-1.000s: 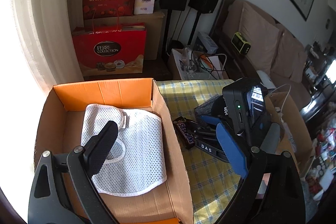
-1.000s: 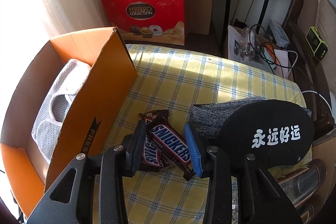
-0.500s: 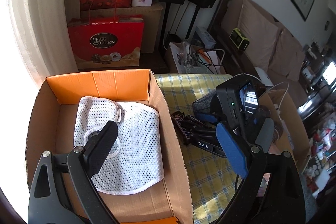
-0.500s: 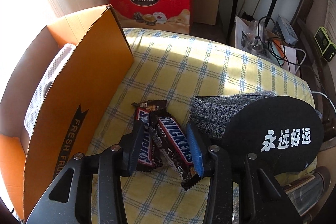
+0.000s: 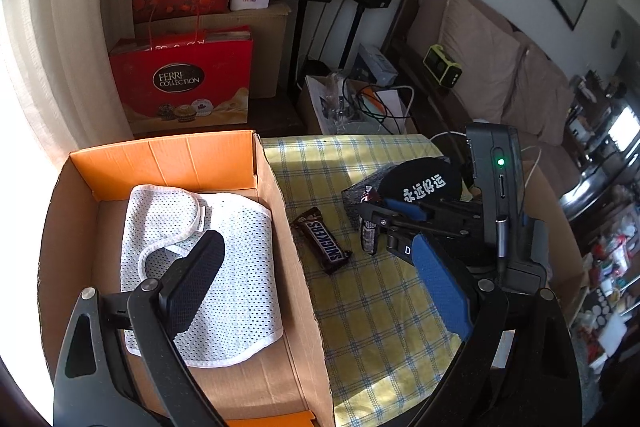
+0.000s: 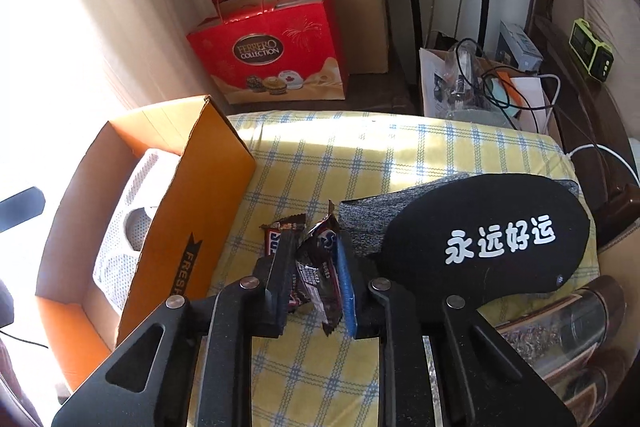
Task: Organize objects
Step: 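Grasp the blue-wrapped Snickers bar with the right gripper, then hold the blue bar in the right gripper while the left gripper grasps the brown Snickers bar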
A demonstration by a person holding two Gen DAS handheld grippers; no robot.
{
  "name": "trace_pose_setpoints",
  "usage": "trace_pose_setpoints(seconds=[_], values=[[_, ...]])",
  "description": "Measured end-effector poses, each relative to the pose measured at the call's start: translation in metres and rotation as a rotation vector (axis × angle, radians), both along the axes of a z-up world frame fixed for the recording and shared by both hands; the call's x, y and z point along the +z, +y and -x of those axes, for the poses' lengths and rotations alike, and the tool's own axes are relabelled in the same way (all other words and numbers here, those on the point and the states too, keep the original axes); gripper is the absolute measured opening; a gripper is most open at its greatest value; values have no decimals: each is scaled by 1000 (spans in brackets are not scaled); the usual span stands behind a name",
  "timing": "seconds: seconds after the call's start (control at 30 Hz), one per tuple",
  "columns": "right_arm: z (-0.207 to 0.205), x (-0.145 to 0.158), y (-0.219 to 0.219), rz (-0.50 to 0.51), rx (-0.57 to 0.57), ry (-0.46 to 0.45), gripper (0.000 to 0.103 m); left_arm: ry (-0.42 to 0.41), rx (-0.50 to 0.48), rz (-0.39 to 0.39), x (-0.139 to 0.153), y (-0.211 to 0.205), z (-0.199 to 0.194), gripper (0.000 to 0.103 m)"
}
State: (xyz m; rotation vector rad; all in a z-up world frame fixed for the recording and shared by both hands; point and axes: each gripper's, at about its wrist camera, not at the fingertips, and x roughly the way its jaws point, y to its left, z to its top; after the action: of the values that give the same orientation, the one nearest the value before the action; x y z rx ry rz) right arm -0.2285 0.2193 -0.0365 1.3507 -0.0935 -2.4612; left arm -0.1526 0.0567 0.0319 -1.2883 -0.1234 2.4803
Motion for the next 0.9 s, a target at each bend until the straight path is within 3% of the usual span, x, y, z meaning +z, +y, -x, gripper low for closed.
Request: trace_pose_setpoints(seconds=[0.43,0.47,0.53,0.7,0.9], values=[[-42,59,52,66,-115,105,17,-37,5,62,-6,38,11,90],[-45,64,56,75,-121,110,12,-40,1,70,-7,42,14,89],[-51,74,64,84,-127,128,11,-52,-2,100,-11,51,17,84],[-60,88,76,70,-141,137,11,-171,-7,149,-39,71,34,55],[-61,69,82,15,-167,79,13,-217,5,231,-62,90,48,50]])
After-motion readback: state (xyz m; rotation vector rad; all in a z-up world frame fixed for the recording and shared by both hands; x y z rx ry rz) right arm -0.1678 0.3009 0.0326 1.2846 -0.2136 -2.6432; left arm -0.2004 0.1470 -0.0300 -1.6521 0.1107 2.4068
